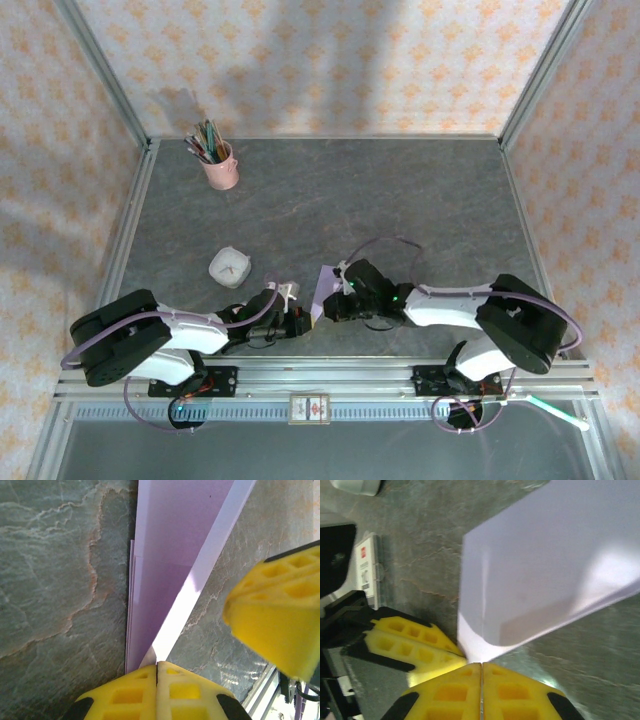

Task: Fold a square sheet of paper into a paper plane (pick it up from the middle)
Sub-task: Perform the fifth fold on the wing at the bottom-center of the table.

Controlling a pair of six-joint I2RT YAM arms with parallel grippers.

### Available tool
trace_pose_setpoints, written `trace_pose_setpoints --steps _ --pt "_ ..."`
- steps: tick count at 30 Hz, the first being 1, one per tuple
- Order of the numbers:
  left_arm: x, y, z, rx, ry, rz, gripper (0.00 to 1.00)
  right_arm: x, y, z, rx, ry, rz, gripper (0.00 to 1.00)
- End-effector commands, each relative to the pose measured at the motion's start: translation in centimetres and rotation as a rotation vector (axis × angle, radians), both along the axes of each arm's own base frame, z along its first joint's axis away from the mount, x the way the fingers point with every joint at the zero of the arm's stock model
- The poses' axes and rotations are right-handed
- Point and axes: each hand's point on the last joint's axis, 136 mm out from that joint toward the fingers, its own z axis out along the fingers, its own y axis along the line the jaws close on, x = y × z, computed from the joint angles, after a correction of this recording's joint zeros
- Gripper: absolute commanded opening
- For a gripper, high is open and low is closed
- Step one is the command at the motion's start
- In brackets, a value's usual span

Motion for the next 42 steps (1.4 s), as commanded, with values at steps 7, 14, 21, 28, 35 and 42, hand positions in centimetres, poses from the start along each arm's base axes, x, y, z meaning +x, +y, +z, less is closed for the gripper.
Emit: trace_pose_setpoints --steps 7,14,21,28,35,42 --pt "-3.6 3.9 -5.3 0.195 0.177 -0.018 0.0 -0.1 1.8 0.0 0.072 0.021 -0.006 0.06" --pt "-3.8 4.0 -5.4 0.199 0.183 -0.025 0.0 0.0 2.1 -0.7 0.054 0.025 0.01 0.06" --pt "-3.9 4.1 -5.5 0.202 0.185 -0.026 0.0 0.8 2.3 -1.5 -0.001 -0.001 0.019 0.04" --pt "-4.0 4.2 -5.6 0.212 0.184 -0.033 0.0 1.4 2.3 -2.2 -0.04 -0.007 0.019 0.04" --pt "-4.2 4.7 -6.1 0.243 0.193 -0.04 0.0 2.0 2.0 -3.0 -0.081 0.0 0.007 0.03" --pt "-5.1 5.4 -7.0 0.268 0.236 -0.036 0.0 2.8 1.2 -3.8 -0.122 0.025 -0.03 0.03"
